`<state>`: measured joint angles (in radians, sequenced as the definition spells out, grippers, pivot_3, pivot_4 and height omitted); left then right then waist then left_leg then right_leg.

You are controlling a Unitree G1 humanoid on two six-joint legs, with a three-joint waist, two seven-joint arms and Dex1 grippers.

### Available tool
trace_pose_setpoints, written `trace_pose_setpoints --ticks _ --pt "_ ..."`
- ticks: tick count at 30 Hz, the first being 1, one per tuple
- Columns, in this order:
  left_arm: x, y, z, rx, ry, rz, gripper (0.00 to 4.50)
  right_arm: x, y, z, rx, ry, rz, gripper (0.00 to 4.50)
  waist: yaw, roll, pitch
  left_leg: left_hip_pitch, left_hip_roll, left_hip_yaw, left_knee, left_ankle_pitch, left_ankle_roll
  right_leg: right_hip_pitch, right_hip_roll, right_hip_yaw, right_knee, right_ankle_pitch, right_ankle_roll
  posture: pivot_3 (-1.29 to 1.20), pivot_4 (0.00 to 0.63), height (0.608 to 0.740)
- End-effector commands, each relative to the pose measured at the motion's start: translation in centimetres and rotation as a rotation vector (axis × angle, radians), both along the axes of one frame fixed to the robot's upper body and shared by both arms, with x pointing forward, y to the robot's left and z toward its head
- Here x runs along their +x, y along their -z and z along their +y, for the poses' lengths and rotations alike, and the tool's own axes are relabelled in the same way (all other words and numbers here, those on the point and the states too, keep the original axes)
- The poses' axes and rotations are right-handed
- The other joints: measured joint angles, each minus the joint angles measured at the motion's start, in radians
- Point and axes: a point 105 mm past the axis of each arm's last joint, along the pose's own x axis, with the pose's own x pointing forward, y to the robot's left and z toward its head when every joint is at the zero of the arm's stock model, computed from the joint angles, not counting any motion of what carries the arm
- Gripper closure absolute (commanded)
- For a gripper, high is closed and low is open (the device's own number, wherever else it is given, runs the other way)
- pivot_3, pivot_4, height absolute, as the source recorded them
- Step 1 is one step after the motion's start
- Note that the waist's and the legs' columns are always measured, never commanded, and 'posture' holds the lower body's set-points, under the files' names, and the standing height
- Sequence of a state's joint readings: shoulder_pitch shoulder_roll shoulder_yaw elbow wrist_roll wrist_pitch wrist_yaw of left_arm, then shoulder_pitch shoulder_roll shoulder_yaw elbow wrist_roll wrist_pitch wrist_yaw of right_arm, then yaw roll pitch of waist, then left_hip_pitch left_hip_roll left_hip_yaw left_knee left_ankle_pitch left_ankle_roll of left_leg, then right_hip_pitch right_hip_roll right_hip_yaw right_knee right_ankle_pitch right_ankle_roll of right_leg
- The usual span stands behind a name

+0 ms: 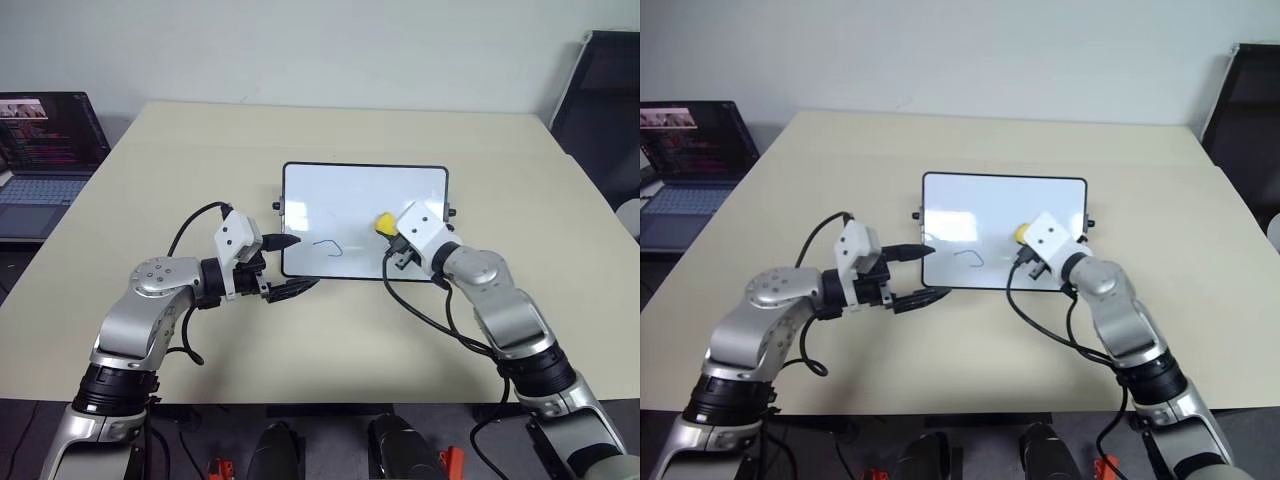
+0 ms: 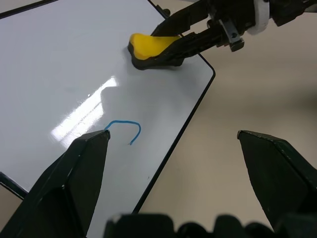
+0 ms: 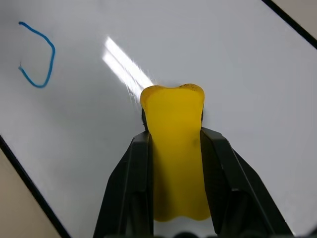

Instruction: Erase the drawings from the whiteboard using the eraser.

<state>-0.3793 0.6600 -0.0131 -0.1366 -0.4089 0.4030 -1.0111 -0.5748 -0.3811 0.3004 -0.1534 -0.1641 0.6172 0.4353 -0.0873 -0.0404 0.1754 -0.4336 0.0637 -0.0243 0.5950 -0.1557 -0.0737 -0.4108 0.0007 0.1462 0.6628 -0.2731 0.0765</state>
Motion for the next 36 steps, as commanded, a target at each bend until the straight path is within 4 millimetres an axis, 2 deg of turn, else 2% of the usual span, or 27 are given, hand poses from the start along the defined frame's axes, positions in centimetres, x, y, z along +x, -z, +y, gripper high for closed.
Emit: trace_pose_setpoints --ticks 1,5,10,15,18,23,27,31,36 --pt "0.0 -1.1 -0.1 -0.001 0.004 -0.052 0.00 1.1 -1.0 0.5 -0.011 0.006 -0.057 3.51 0.000 0.000 0.000 0.000 0.000 0.000 0.000 0.000 0.000 0.000 0.000 0.000 0.000 0.000 0.000 0.00 0.150 0.740" --pt "0.0 -1.2 -0.1 -0.002 0.003 -0.052 0.00 1.6 0.1 -0.6 -0.032 0.042 -0.001 3.51 0.000 0.000 0.000 0.000 0.000 0.000 0.001 0.000 0.000 0.001 0.000 0.000 0.000 0.000 0.000 0.00 0.150 0.740" --pt "-0.1 -1.2 -0.2 -0.005 0.004 -0.051 0.00 -0.6 2.7 -2.3 -0.082 0.026 0.105 3.51 0.008 -0.001 -0.001 0.001 0.000 -0.001 0.002 0.000 0.000 0.002 0.000 0.000 0.000 0.000 0.000 0.00 0.150 0.740" --pt "0.0 -1.2 -0.3 -0.006 0.007 -0.051 0.00 -1.8 3.7 -3.6 -0.103 0.047 0.147 3.52 0.006 -0.001 -0.001 0.001 0.000 -0.001 0.003 0.000 0.000 0.003 0.000 0.000 0.000 0.000 0.000 0.00 0.150 0.740" --pt "0.1 -1.2 -0.4 -0.006 0.009 -0.050 0.00 -2.3 3.3 -4.5 -0.083 0.074 0.146 3.52 0.005 -0.001 -0.001 0.002 0.000 -0.001 0.004 0.000 0.000 0.003 0.000 0.000 0.001 0.000 -0.001 0.00 0.150 0.740" --pt "0.1 -1.1 0.1 -0.024 -0.027 -0.040 0.00 -2.9 0.7 -2.7 0.050 0.001 0.089 3.52 0.005 -0.001 -0.001 0.001 0.000 0.000 0.005 0.000 0.000 0.003 0.000 0.000 0.000 0.000 -0.001 0.00 0.150 0.740" --pt "0.1 -1.0 1.5 -0.054 -0.103 -0.032 0.00 -4.5 -0.9 -1.1 0.192 -0.104 0.072 3.52 0.004 -0.001 -0.001 0.001 0.000 0.000 0.002 0.000 0.000 0.001 0.000 0.000 0.000 0.000 -0.001 0.00 0.150 0.740" --pt "-0.5 -0.9 2.8 -0.069 -0.168 -0.028 0.00 -6.0 -1.1 -1.2 0.291 -0.145 0.102 3.52 0.005 -0.001 -0.001 0.000 0.000 -0.001 -0.002 0.000 0.000 0.000 0.000 -0.001 0.000 -0.002 0.002 0.00 0.150 0.740" --pt "-0.9 -0.6 4.0 -0.084 -0.242 -0.037 0.00 -7.3 -0.3 -1.3 0.323 -0.181 0.162 3.52 0.004 -0.001 -0.001 0.000 0.000 -0.001 -0.002 -0.001 -0.001 0.000 0.000 -0.001 0.000 -0.003 0.001 0.00 0.150 0.740"
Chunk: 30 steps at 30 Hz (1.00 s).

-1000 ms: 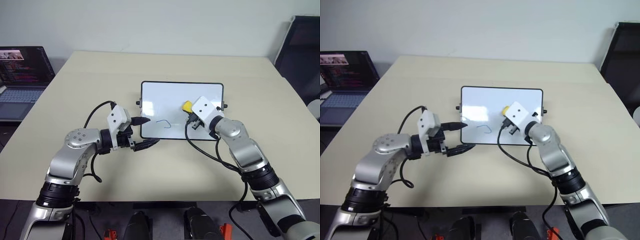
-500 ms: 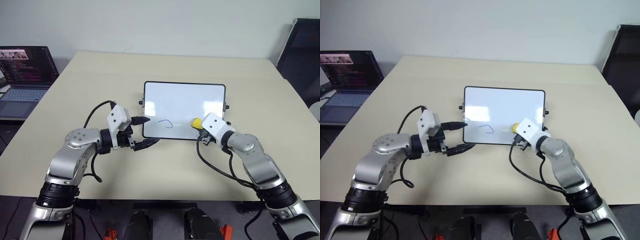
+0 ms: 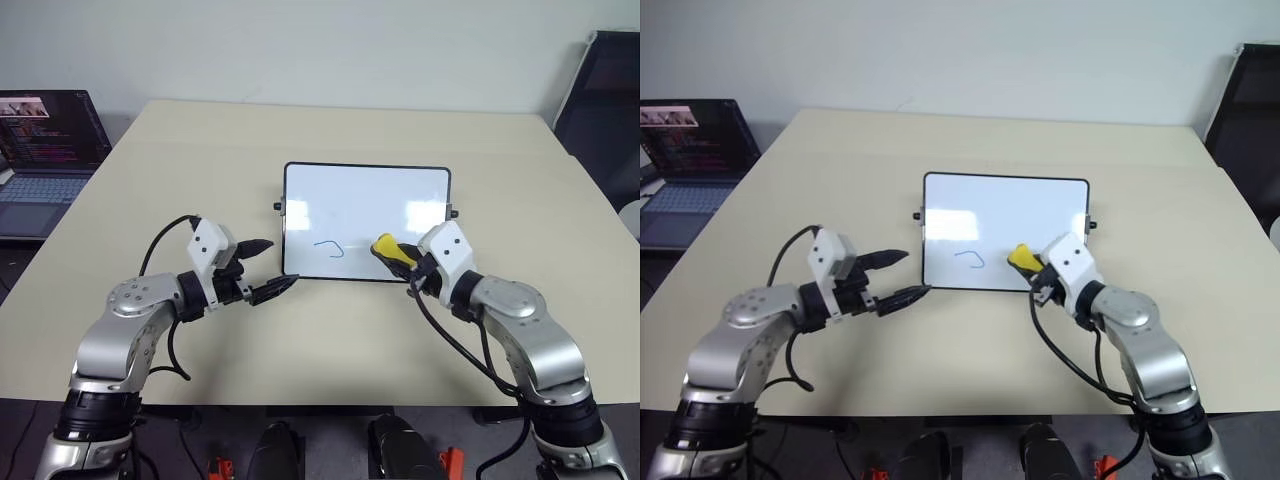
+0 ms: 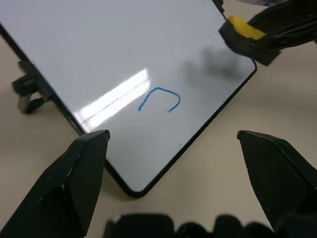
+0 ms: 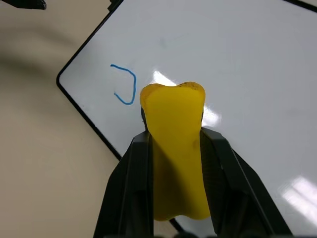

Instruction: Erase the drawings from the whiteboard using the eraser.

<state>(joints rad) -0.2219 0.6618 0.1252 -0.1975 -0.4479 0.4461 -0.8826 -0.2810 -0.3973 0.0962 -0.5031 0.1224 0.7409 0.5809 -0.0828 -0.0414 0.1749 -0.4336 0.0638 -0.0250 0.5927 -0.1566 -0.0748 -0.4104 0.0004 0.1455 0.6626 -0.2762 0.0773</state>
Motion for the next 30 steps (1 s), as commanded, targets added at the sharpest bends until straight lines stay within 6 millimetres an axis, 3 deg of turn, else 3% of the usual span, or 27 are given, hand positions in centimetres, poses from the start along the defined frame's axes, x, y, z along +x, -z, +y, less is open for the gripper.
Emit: trace_pose_setpoints --ticks 1,7,15,21,30 --pt "-0.5 -1.5 0.5 -0.014 -0.034 -0.074 0.00 -1.3 -1.1 0.3 0.039 -0.053 -0.015 3.52 0.000 0.000 0.000 0.000 0.000 0.000 0.000 0.000 0.000 0.000 0.000 0.000 0.000 0.000 -0.001 0.00 0.150 0.740" --pt "-1.9 -0.2 2.6 -0.017 -0.150 -0.055 0.00 -2.3 0.0 0.1 0.016 -0.073 0.019 3.52 -0.001 0.000 0.000 0.001 0.000 0.001 0.001 0.000 0.000 0.000 -0.001 0.001 0.000 0.000 -0.001 0.00 0.150 0.740" --pt "-2.1 0.1 2.2 0.007 -0.149 -0.058 0.00 -1.6 0.1 1.7 -0.040 -0.108 -0.028 3.52 -0.001 0.000 0.000 0.001 -0.001 0.001 0.001 0.000 0.000 0.000 -0.001 0.001 0.000 0.000 -0.002 0.00 0.150 0.740" --pt "-1.8 0.2 2.6 0.035 -0.147 -0.060 0.00 0.5 -0.4 3.9 -0.167 -0.134 -0.148 3.52 -0.001 0.000 0.000 0.001 0.000 0.001 0.001 0.000 0.000 -0.001 -0.001 0.000 0.000 0.000 -0.002 0.00 0.150 0.740" --pt "-1.4 0.5 1.4 0.068 -0.079 -0.056 0.00 5.1 -2.2 7.3 -0.350 -0.160 -0.340 3.52 -0.002 0.000 0.000 0.000 0.000 0.001 0.001 0.000 0.000 -0.001 -0.001 0.000 0.000 0.000 -0.001 0.00 0.150 0.740"
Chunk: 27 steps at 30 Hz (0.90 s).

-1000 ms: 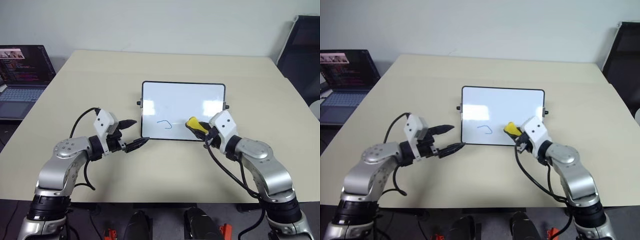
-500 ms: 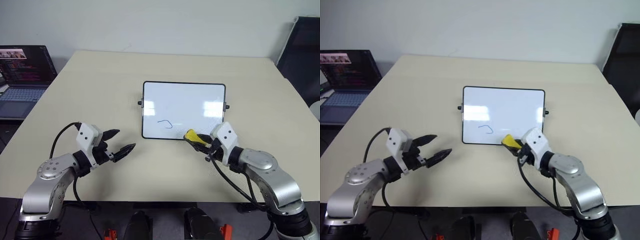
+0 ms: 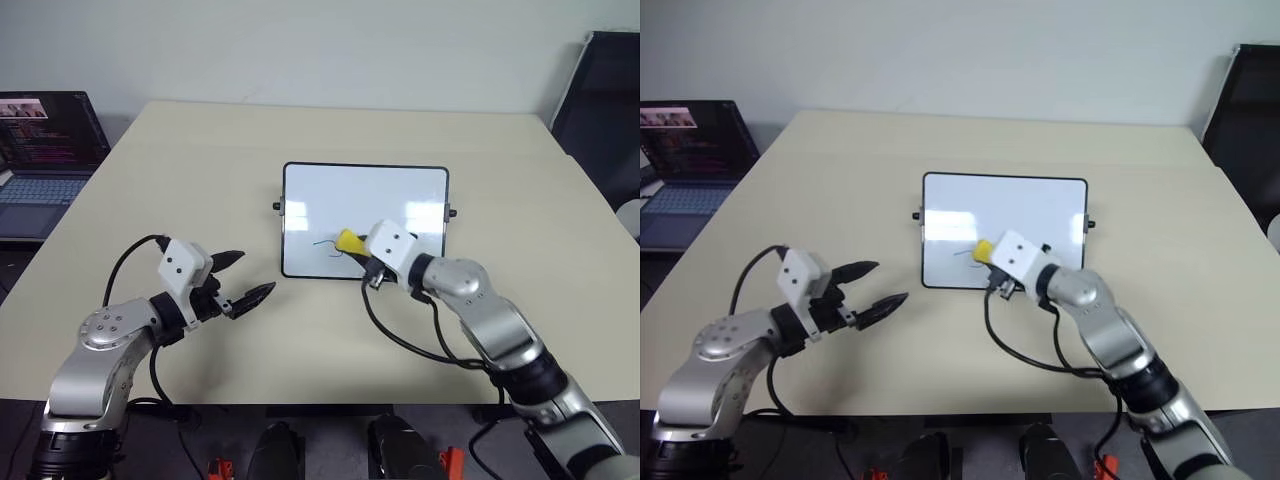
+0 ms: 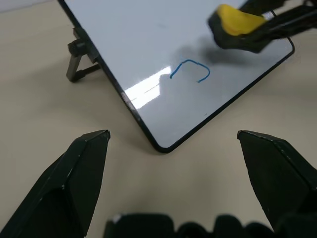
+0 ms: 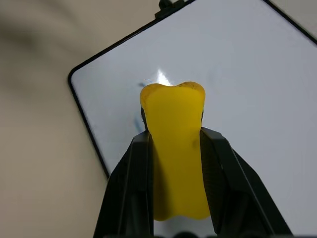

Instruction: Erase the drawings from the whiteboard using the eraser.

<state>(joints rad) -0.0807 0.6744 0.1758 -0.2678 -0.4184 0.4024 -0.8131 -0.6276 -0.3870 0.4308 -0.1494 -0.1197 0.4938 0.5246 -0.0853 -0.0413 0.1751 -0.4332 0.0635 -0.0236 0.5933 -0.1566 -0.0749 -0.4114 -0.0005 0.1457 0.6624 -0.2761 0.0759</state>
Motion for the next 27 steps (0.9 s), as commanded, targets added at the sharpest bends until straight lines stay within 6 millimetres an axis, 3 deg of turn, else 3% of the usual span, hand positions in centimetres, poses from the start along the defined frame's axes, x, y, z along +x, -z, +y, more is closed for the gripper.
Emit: trace_pose_setpoints --ticks 1,5,9,12,17,20,27 --pt "0.1 -0.7 -0.6 0.021 0.033 -0.042 0.00 0.9 -1.0 1.4 -0.041 -0.034 -0.091 3.52 0.001 0.000 0.000 0.000 0.000 0.000 0.000 0.000 0.000 0.000 0.000 0.000 0.000 0.000 0.000 0.00 0.150 0.740" --pt "0.3 -0.8 -1.1 0.017 0.047 -0.046 0.00 2.0 -0.6 2.8 -0.086 -0.050 -0.105 3.52 0.000 0.000 0.000 0.000 0.000 0.000 -0.001 0.000 0.000 0.000 0.000 0.000 0.000 0.001 0.001 0.00 0.150 0.740" --pt "0.3 -0.8 -0.9 0.017 0.044 -0.044 0.00 1.7 2.8 2.4 -0.282 -0.102 -0.020 3.52 0.001 0.000 0.000 0.000 0.000 0.000 -0.001 0.000 0.000 0.000 0.000 -0.001 0.000 0.003 -0.002 0.00 0.150 0.740" --pt "0.3 -0.7 -0.7 0.018 0.042 -0.043 0.00 1.2 3.7 2.0 -0.365 -0.137 0.005 3.52 0.002 0.000 0.000 0.000 0.000 -0.001 0.000 0.000 0.000 0.001 0.000 -0.001 0.001 0.003 -0.002 0.00 0.150 0.740" --pt "0.4 -0.5 -0.5 0.021 0.047 -0.043 0.00 3.2 0.6 2.9 -0.283 -0.062 -0.128 3.52 -0.001 0.000 0.000 0.001 0.000 -0.001 0.002 0.001 0.001 0.001 0.001 -0.001 0.002 0.003 -0.002 0.00 0.150 0.740" --pt "0.5 -0.4 -0.5 0.021 0.053 -0.043 0.00 4.0 -0.2 3.4 -0.262 -0.038 -0.170 3.52 -0.002 0.000 0.000 0.001 0.000 -0.001 0.002 0.001 0.001 0.001 0.001 -0.001 0.002 0.005 -0.002 0.00 0.150 0.740" --pt "0.5 -0.4 -0.6 0.020 0.061 -0.045 0.00 2.4 3.2 3.9 -0.415 -0.181 -0.078 3.52 -0.001 0.000 0.000 0.001 0.001 0.000 0.001 0.002 0.001 0.001 0.001 -0.001 0.001 0.004 -0.002 0.00 0.150 0.740"
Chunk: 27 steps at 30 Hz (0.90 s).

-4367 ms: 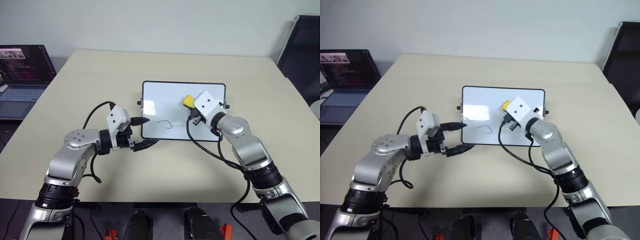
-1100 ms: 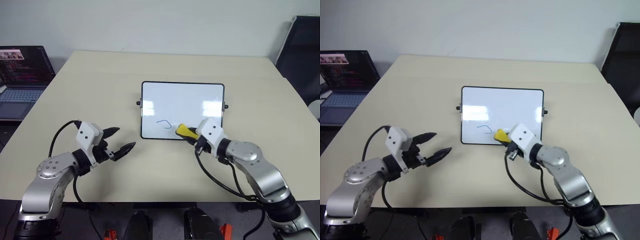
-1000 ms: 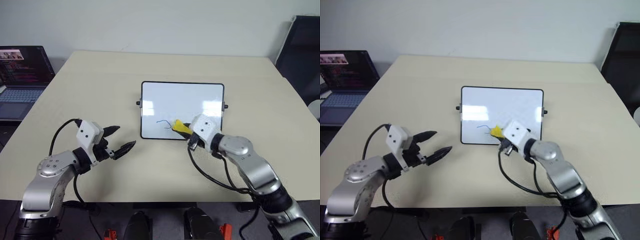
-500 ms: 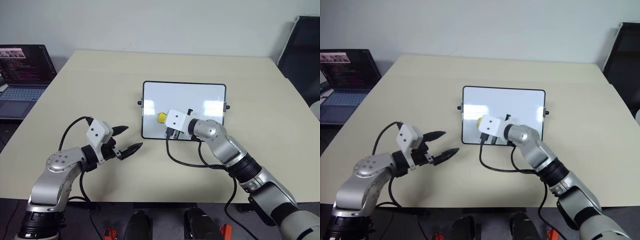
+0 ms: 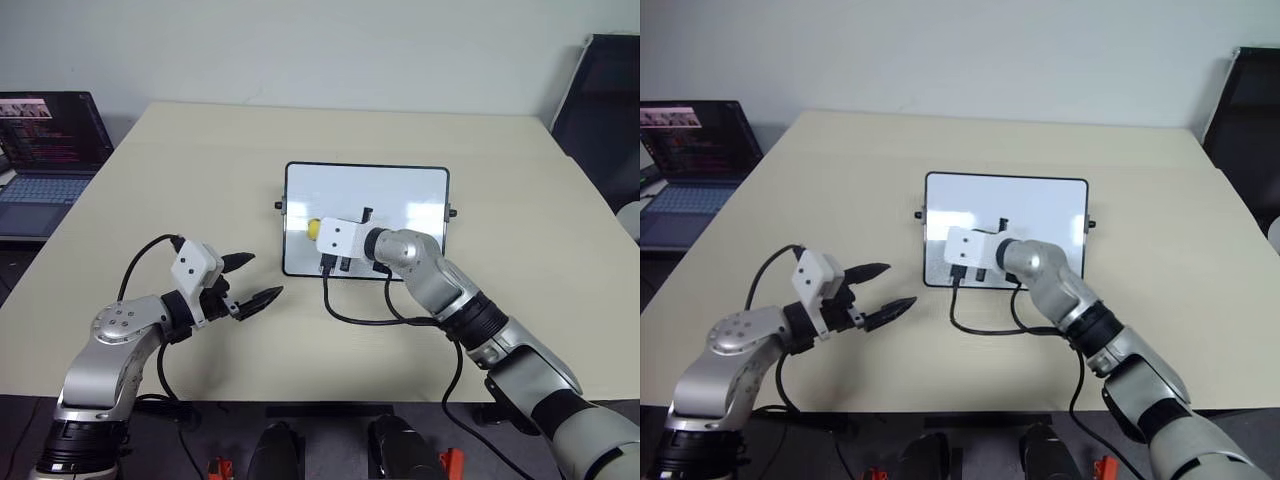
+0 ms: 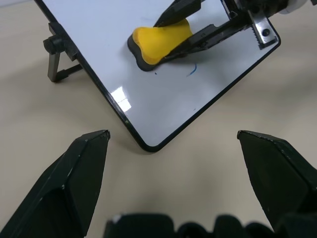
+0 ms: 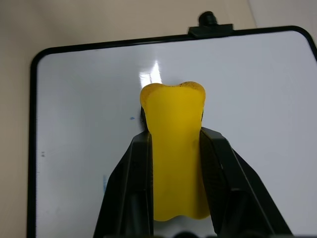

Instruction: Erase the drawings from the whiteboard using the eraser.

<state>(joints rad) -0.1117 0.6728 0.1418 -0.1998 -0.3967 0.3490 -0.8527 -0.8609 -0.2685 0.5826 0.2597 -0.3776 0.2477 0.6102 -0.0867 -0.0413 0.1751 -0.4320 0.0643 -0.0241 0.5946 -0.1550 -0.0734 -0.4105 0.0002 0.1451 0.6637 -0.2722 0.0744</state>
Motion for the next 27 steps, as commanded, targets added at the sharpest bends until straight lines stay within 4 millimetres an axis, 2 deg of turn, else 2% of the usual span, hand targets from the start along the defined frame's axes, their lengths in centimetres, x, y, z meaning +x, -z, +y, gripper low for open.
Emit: trace_pose_setpoints --ticks 1,3,6,8,15,18,20,22,27 --pt "0.1 -0.9 -0.3 0.008 0.023 -0.048 0.00 -0.4 2.0 -0.8 -0.117 -0.024 0.044 3.52 0.000 0.000 0.000 0.000 0.000 0.000 0.000 0.000 0.000 0.000 0.000 0.000 0.000 0.000 0.000 0.00 0.150 0.740" --pt "0.1 -0.9 -0.3 0.008 0.024 -0.049 0.00 0.1 1.7 -1.2 -0.120 -0.002 0.010 3.52 0.000 0.000 0.000 0.000 0.000 0.000 0.000 0.000 0.000 0.000 0.000 0.000 0.000 0.000 0.000 0.00 0.150 0.740" --pt "0.1 -0.9 -0.3 0.008 0.026 -0.049 0.00 1.9 -0.8 -1.8 -0.048 0.076 -0.118 3.52 0.000 0.000 0.000 0.000 0.000 0.000 0.000 0.000 0.000 0.000 0.000 0.000 0.001 0.000 0.000 0.00 0.150 0.740" --pt "0.1 -0.9 -0.3 0.008 0.027 -0.048 0.00 2.3 -1.5 -2.0 -0.029 0.091 -0.147 3.53 0.000 0.000 0.000 0.000 0.000 0.000 0.001 0.000 0.000 0.000 0.000 0.000 0.001 0.001 0.000 0.00 0.150 0.740" --pt "0.1 -0.8 -0.5 0.004 0.035 -0.045 0.00 -0.5 3.2 -3.7 -0.175 0.006 0.033 3.53 0.004 -0.001 -0.001 0.000 0.000 0.000 0.003 0.000 0.001 0.002 -0.001 -0.001 0.000 0.001 0.000 0.00 0.150 0.740" --pt "0.2 -0.7 -0.5 0.004 0.040 -0.043 0.00 -1.0 3.8 -4.6 -0.190 0.016 0.051 3.53 0.003 -0.001 -0.001 0.000 0.000 0.000 0.002 0.000 0.000 0.002 -0.001 0.000 0.000 0.001 0.000 0.00 0.150 0.740" --pt "0.2 -0.7 -0.6 0.003 0.043 -0.042 0.00 -0.5 2.8 -4.9 -0.159 0.053 -0.001 3.53 0.003 -0.001 -0.001 0.000 0.000 0.000 0.002 0.000 0.001 0.001 0.000 0.000 0.000 0.001 0.000 0.00 0.150 0.740" --pt "0.3 -0.7 -0.7 0.003 0.047 -0.042 0.00 0.9 0.6 -5.0 -0.080 0.119 -0.109 3.53 0.003 -0.001 -0.001 0.000 0.000 0.000 0.003 0.000 0.000 0.001 -0.001 0.000 0.001 0.001 0.000 0.00 0.150 0.740" --pt "0.4 -0.7 -0.8 0.004 0.057 -0.041 0.00 2.9 -3.0 -4.8 0.018 0.183 -0.237 3.53 0.003 -0.001 0.000 0.000 0.000 0.000 0.004 0.001 0.001 0.000 -0.001 0.000 0.000 0.001 -0.001 0.00 0.150 0.740"
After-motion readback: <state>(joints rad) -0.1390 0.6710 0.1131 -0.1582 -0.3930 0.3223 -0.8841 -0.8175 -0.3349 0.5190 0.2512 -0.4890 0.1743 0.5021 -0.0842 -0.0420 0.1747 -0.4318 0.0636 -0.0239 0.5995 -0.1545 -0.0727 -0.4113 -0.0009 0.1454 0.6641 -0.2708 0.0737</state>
